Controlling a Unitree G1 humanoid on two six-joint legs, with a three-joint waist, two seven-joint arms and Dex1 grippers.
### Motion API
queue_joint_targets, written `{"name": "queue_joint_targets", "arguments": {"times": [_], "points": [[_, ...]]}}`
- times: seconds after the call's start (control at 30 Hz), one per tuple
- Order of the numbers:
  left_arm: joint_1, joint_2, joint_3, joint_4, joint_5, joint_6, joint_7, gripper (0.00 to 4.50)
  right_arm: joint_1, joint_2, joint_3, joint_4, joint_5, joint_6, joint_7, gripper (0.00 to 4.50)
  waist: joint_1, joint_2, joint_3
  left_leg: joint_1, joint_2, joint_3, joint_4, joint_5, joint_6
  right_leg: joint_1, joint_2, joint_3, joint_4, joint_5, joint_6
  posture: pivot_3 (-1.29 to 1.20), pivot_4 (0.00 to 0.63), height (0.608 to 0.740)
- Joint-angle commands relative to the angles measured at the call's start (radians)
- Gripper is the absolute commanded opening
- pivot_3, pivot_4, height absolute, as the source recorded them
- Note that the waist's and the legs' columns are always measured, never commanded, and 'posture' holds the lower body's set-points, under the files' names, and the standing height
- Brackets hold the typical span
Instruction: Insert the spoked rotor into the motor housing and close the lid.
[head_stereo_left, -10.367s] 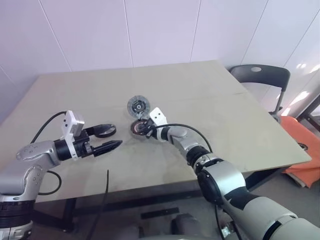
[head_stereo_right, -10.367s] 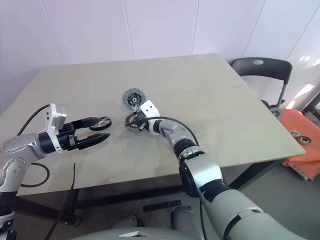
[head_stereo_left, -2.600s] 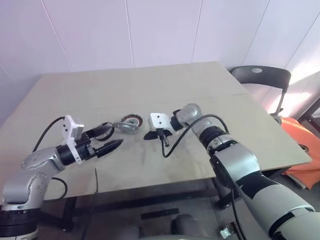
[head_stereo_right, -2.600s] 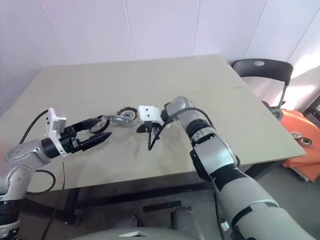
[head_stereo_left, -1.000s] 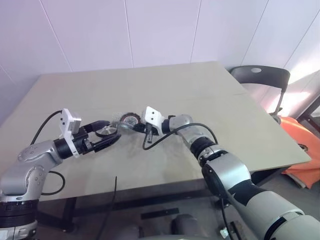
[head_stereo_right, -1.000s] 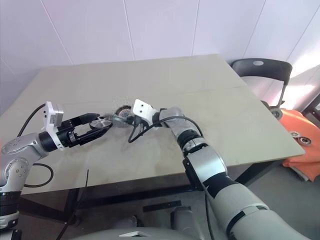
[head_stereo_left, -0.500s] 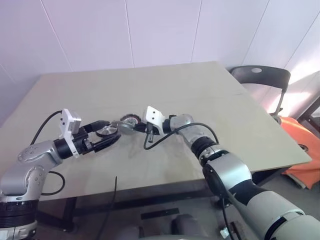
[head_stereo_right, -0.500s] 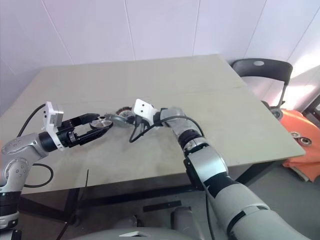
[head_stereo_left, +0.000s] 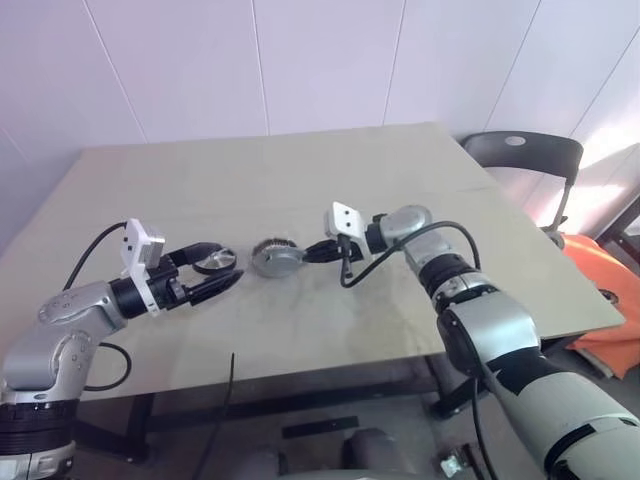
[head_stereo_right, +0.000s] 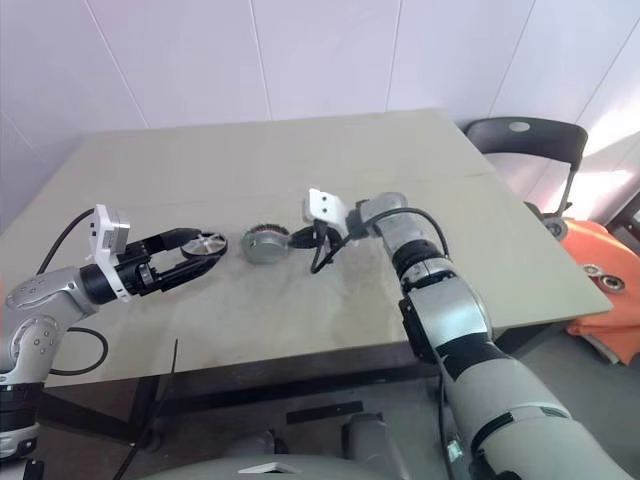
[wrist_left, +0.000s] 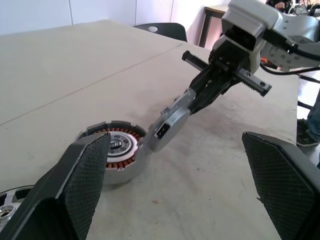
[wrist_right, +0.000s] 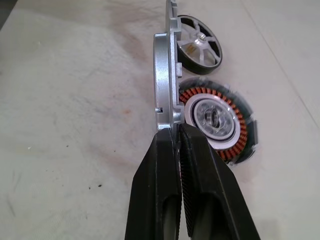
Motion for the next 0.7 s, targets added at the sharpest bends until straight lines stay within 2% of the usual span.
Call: {"name": "queue_joint_targets", "arguments": {"times": [0.03,0.13,0.27,0.4,0.7], "points": [[-0.031,-0.001,0.002,0.001,0.006,-0.022,-0.008,4.48,-0.065,-0.03,-0.04,-0.06,0.054,0.024,0.058,0.02,0.0,0.0,0.0,0.0,0.0,0.0,0.0,0.0,0.0,0.0,0.0,0.0,0.0,0.0,0.0,0.0,0.0,0.74],[-0.038,-0.004,-0.001,0.008,0.011,-0.024,-0.01,4.48,-0.081,-0.046,-0.047,-0.104,0.098,0.111,0.201,0.02,0.0,0.0,0.0,0.0,0.0,0.0,0.0,0.0,0.0,0.0,0.0,0.0,0.0,0.0,0.0,0.0,0.0,0.74],[-0.044,-0.006,-0.002,0.016,0.015,-0.026,-0.013,4.48,-0.091,-0.054,-0.048,-0.188,0.164,0.238,0.294,0.02,-0.002,0.0,0.0,0.0,0.0,0.0,0.0,0.0,0.0,0.0,0.0,0.0,0.0,0.0,0.0,0.0,0.0,0.74],[-0.05,-0.007,-0.005,0.024,0.018,-0.028,-0.014,4.48,-0.078,-0.049,-0.041,-0.266,0.199,0.308,0.302,0.02,-0.001,0.0,0.0,0.0,0.0,0.0,0.0,0.0,0.0,-0.001,0.0,0.0,0.001,0.0,0.0,0.0,0.0,0.74],[-0.045,-0.01,-0.003,0.015,0.02,-0.023,-0.012,4.48,-0.022,-0.027,0.003,-0.275,0.154,0.259,0.254,0.02,0.0,0.0,0.0,-0.002,0.0,0.0,0.0,0.0,0.0,-0.002,-0.001,0.0,0.001,0.0,0.0,0.0,0.0,0.74]]}}
